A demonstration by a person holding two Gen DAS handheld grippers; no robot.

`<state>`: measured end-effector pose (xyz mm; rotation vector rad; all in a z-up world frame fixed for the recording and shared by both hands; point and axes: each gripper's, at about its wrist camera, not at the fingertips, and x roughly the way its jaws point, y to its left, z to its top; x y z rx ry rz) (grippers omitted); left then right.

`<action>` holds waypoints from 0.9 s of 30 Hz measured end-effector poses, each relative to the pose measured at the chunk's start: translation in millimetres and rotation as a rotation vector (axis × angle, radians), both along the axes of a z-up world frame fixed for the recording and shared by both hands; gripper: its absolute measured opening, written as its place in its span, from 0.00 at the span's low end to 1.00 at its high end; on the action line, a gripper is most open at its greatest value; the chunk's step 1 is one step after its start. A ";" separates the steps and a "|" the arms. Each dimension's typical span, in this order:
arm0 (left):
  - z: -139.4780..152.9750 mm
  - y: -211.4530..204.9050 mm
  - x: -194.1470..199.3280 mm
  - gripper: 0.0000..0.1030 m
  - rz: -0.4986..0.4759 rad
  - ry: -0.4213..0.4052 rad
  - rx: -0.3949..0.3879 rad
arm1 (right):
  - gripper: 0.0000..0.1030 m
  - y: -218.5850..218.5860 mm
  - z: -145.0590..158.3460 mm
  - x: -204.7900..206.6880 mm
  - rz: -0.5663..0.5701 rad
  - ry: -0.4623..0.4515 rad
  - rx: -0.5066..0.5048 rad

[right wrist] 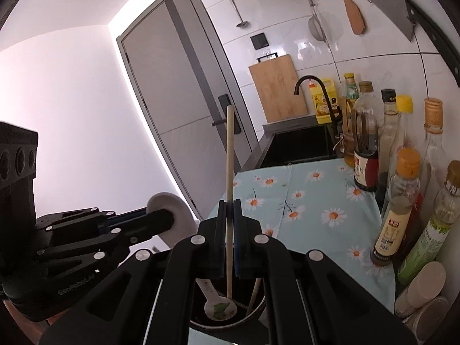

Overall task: Organize utensils
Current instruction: 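Open both grippers to drop the chopstick and spoon into the holder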

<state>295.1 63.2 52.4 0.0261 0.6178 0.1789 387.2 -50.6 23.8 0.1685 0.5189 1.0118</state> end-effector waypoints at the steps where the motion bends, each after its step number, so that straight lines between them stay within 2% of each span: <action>1: -2.0 0.0 1.2 0.05 0.006 0.011 0.000 | 0.06 0.5 -2.7 -1.1 0.008 0.008 -0.007; 4: -7.3 4.3 -0.1 0.13 0.016 0.033 -0.041 | 0.08 1.7 -8.0 -0.9 0.058 0.048 -0.015; 6: -6.2 7.2 -3.3 0.17 0.029 0.027 -0.062 | 0.09 -0.8 -7.4 -3.7 0.037 0.035 -0.022; 8: -2.2 10.4 -8.7 0.19 0.036 0.012 -0.087 | 0.13 -4.8 -4.7 -2.2 0.039 0.060 -0.002; 14: 8.8 17.0 -27.2 0.20 0.065 -0.015 -0.124 | 0.16 -22.1 14.6 -10.4 0.026 0.062 0.051; 16: 11.0 19.0 -35.8 0.20 0.068 -0.023 -0.145 | 0.26 -27.5 21.1 -15.6 0.038 0.066 0.067; 18: 11.7 20.0 -43.6 0.23 0.080 -0.023 -0.153 | 0.27 -32.2 26.3 -20.8 0.062 0.078 0.080; 25: 11.8 22.6 -84.0 0.27 0.115 -0.032 -0.263 | 0.27 -54.8 38.9 -41.3 0.117 0.135 0.122; 26: 10.8 22.6 -91.2 0.30 0.122 -0.033 -0.284 | 0.28 -57.6 39.7 -44.7 0.124 0.142 0.124; 27: 8.8 22.4 -98.9 0.30 0.128 -0.033 -0.307 | 0.35 -62.0 39.3 -49.1 0.140 0.164 0.127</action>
